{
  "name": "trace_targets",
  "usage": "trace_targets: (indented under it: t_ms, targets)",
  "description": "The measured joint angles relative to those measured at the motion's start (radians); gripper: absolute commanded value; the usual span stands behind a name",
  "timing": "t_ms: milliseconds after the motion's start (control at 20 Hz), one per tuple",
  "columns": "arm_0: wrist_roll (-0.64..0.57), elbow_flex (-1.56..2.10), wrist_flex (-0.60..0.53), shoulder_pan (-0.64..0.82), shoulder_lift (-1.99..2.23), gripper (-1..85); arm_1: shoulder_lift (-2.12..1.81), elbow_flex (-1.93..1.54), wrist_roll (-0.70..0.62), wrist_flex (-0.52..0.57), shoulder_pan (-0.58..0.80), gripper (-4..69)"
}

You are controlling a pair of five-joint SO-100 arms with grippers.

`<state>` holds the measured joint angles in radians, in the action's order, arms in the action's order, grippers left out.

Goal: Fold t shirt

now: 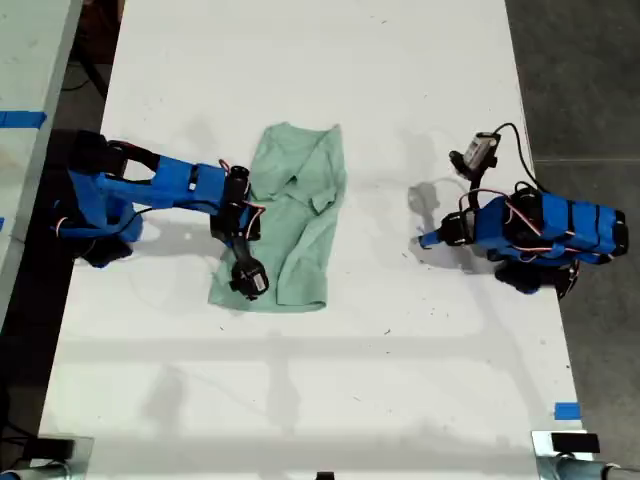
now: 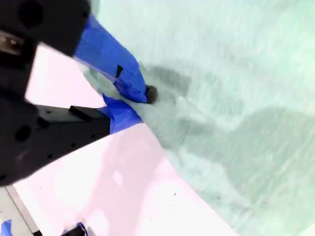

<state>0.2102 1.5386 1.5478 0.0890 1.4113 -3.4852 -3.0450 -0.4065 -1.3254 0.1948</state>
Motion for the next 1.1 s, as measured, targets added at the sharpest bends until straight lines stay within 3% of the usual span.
trace_targets:
  t_ms: [400, 450, 500, 600, 1100]
  targets:
    - [-0.184, -0.486, -0.009, 0.000, -0.181, 0.1, 0.000, 0.000, 0.000, 0.000, 0.000, 0.8]
    - [-0.199, -0.495, -0.026, 0.009, -0.195, 1.8, 0.000, 0.000, 0.000, 0.000, 0.000, 0.7]
    - [-0.215, -0.497, -0.049, 0.020, -0.212, 13.5, 0.000, 0.000, 0.000, 0.000, 0.000, 0.7]
    - [-0.256, -0.497, -0.103, 0.031, -0.245, 19.1, 0.000, 0.000, 0.000, 0.000, 0.000, 0.7]
    - [-0.290, -0.497, -0.150, 0.049, -0.270, 19.4, 0.000, 0.000, 0.000, 0.000, 0.000, 0.6]
